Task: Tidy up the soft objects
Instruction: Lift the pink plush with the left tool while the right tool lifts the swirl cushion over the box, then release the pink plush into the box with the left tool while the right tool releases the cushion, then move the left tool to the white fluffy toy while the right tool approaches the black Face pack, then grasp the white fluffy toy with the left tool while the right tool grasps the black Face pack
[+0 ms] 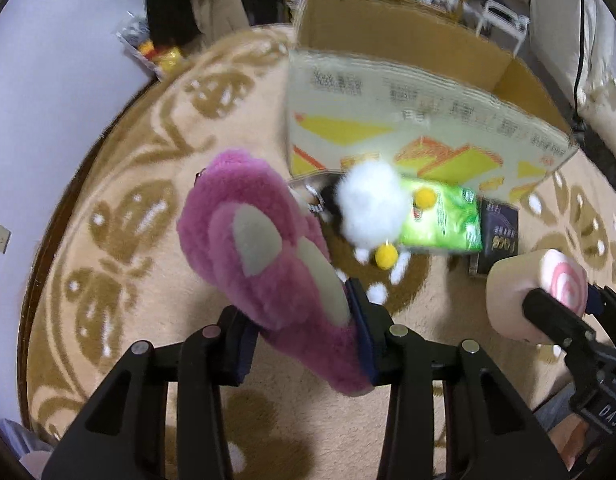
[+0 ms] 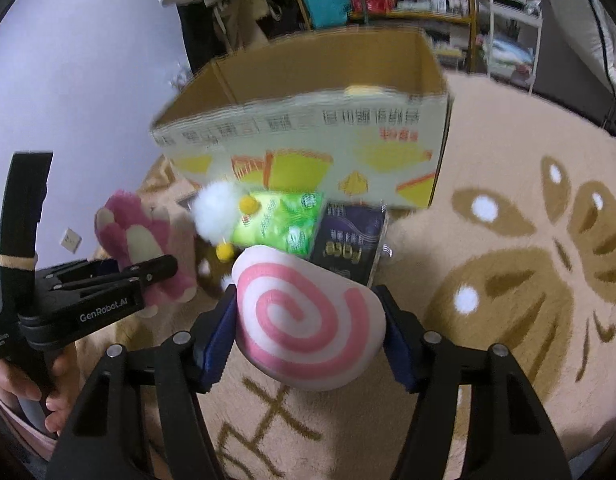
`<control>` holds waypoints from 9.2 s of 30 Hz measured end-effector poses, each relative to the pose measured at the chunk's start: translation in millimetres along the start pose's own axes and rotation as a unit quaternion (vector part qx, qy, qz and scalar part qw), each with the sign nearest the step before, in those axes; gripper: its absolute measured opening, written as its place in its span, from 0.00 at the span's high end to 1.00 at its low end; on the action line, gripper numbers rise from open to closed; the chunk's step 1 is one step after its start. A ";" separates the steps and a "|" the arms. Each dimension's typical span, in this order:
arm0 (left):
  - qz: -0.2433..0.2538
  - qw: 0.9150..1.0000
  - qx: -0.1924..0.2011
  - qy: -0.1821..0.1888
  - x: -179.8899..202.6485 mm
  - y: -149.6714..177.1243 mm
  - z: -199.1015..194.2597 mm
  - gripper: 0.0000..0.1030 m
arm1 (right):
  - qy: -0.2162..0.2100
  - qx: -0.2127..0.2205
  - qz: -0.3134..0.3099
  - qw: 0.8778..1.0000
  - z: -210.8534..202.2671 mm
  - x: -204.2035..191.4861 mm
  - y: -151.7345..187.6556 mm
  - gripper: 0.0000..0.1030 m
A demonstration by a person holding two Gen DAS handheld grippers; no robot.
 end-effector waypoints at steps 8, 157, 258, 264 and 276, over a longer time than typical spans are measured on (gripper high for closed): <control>-0.004 0.994 0.109 -0.011 1.1 -22.6 -53.6 0.62 | 0.004 0.121 -0.058 0.991 -43.6 -23.5 -33.2 0.36; 0.036 0.992 0.116 -0.016 6.2 -63.1 -27.6 0.08 | 0.016 0.120 -0.019 0.992 -27.6 12.7 -68.7 0.00; 0.022 0.998 -0.017 0.053 32.4 -46.8 99.9 0.55 | 0.049 -0.034 -0.079 0.995 80.9 12.9 -9.1 0.48; 0.016 0.999 -0.007 0.047 34.0 -43.8 82.6 0.56 | 0.065 -0.031 -0.095 0.993 74.6 10.4 -7.6 0.50; -0.012 0.998 0.025 0.053 19.8 -43.3 44.6 0.56 | 0.045 -0.012 -0.090 0.995 54.8 8.6 -11.9 0.75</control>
Point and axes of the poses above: each gripper's, at about its wrist camera, not at the fingertips, and z roughly the way its jaws point, x to its right, y to its underside, the point moved 9 cm from there along z, roughly the way its jaws point, and after that the axes turned 10 degrees about x, right-handed, at the moved point
